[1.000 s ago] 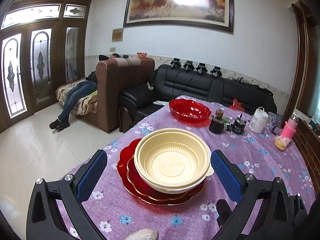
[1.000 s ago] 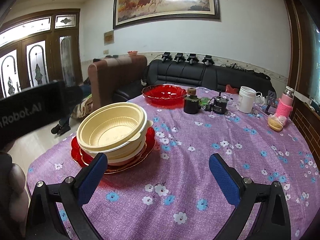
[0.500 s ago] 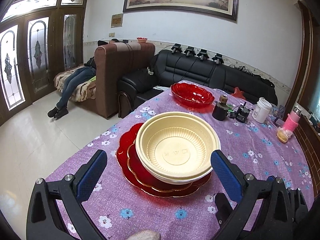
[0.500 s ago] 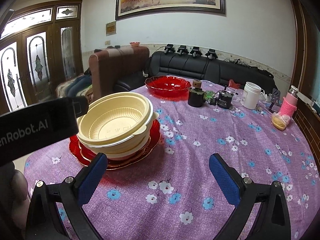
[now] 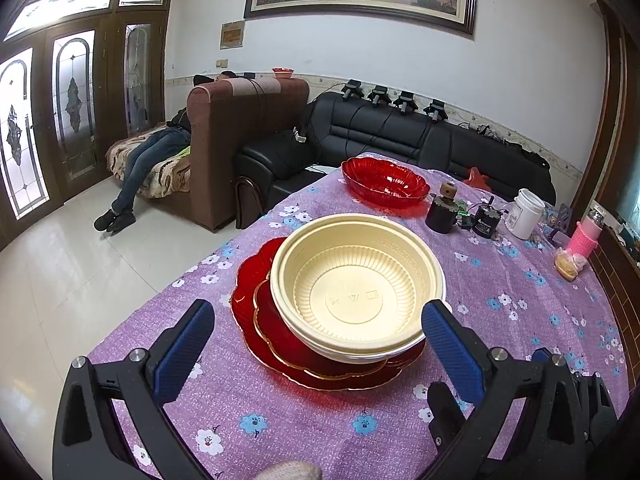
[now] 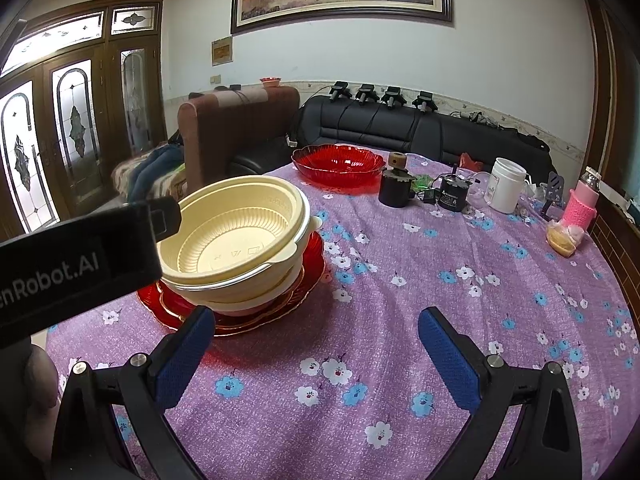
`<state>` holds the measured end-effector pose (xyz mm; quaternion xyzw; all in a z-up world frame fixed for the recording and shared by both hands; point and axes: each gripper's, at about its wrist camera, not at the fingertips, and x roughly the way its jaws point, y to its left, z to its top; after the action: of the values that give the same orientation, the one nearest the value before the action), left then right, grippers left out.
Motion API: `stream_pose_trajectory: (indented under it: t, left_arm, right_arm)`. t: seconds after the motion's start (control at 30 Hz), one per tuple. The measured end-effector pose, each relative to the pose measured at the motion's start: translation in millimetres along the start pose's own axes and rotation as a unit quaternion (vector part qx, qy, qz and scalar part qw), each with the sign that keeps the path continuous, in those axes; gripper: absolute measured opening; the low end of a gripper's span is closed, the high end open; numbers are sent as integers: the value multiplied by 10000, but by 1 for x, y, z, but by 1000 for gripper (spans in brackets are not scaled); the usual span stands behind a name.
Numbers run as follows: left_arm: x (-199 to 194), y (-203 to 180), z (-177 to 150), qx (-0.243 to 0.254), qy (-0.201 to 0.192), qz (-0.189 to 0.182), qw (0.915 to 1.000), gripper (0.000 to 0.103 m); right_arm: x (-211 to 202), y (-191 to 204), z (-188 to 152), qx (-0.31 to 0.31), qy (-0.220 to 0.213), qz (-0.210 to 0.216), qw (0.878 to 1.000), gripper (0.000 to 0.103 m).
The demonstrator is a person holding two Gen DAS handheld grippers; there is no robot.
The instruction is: Organize plates and bowls
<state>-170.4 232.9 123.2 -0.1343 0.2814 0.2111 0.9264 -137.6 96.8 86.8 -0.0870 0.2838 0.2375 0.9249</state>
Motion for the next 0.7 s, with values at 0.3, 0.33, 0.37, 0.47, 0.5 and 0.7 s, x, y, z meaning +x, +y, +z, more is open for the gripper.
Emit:
stream_pose_trajectory:
  t: [0.3,0.33,0.37,0.47,0.5,0.7]
  left_arm:
    - [0,0,0,-4,16,-11,10000,103]
    - [1,0,0,-5,22,-23,10000,103]
    - [2,0,0,-3,26,-31,10000,103]
    - [3,0,-1,-5,28,-31,10000,103]
    - [3,0,-1,-13,34,-35,10000,103]
    - [5,1,-2,-41,52,-40,10000,103]
  right_arm:
    - [2,0,-1,5,18,12,10000,103]
    - [2,1,-1,4,22,11,10000,103]
    - [3,2,-1,-1,23,11,10000,103]
    - [3,2,-1,-13,31,15,10000,103]
    - [2,3,-2,-19,31,16,10000,103]
    - [3,5,-3,-48,43,32,10000,103]
